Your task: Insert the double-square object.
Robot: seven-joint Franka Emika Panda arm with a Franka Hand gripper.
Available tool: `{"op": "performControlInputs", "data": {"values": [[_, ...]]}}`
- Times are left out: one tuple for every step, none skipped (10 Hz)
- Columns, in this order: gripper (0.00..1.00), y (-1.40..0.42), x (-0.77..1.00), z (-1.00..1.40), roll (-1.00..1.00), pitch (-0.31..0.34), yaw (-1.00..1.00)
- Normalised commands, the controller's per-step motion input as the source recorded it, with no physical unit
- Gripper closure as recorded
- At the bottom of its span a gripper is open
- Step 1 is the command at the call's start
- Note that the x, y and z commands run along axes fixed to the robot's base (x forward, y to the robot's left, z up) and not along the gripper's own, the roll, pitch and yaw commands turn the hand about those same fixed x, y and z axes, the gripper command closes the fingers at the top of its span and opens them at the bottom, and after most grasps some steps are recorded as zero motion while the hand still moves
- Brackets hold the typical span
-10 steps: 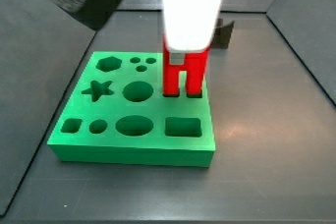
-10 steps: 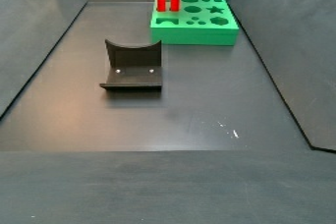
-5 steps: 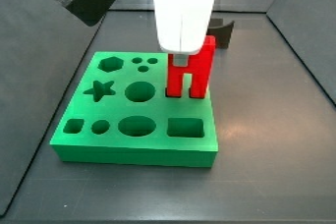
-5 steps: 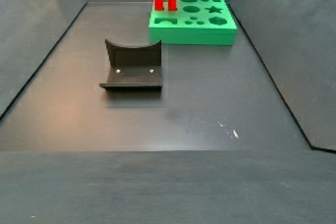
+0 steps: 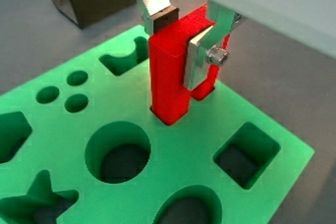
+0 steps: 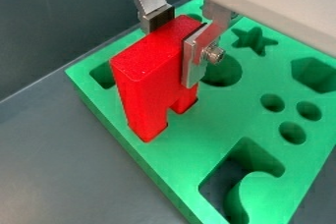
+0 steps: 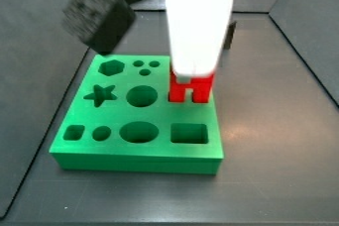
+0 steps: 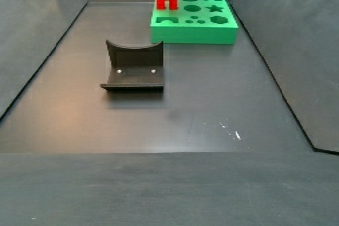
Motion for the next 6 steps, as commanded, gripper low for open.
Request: {"op": "performControlInputs", "data": {"values": [[1.00,-0.05,0.18,-0.29,0.05,0.000,0.15],[1.00,0.00,0.07,-0.23,0.06,0.000,0.17],[1.00,0.00,0.01,-0.22,0.04,-0.009,0.19],[1.00,0.00,-0.08,-0.01,-0.02,-0.103,0.00],[1.00,0.06,0.00,0.00,-0.05,0.000,-0.01],[1.00,0.00,0.00,0.00,0.00,0.000,0.00]]}}
